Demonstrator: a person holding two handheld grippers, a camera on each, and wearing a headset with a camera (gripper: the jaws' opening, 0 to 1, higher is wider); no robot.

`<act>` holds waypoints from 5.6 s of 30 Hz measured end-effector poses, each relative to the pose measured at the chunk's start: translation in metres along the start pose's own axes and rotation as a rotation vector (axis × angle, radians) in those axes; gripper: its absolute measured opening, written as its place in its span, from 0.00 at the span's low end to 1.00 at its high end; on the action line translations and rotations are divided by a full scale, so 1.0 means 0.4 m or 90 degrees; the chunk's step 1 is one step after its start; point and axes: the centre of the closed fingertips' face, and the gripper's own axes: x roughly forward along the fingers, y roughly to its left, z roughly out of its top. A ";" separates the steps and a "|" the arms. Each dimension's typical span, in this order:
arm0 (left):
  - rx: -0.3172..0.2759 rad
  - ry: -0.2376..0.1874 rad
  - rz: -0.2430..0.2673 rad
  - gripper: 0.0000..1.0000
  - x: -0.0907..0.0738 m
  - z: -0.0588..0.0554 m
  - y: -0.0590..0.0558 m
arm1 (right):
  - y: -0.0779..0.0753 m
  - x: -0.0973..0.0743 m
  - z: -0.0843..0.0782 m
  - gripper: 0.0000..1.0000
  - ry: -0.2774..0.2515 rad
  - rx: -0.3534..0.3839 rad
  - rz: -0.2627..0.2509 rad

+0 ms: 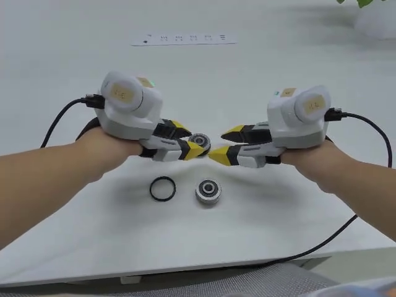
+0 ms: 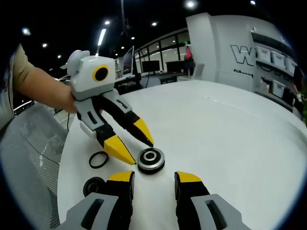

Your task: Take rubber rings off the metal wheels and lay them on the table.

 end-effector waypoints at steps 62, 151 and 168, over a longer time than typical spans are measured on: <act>0.064 0.023 0.041 0.14 0.016 0.000 0.006 | -0.005 0.047 -0.014 0.09 0.004 0.000 -0.032; 0.060 0.027 0.067 0.12 0.017 0.000 0.000 | 0.027 0.013 0.056 0.00 -0.121 0.329 0.018; 0.054 0.026 0.071 0.13 0.019 0.001 0.002 | 0.006 0.012 0.048 0.00 -0.113 0.313 0.000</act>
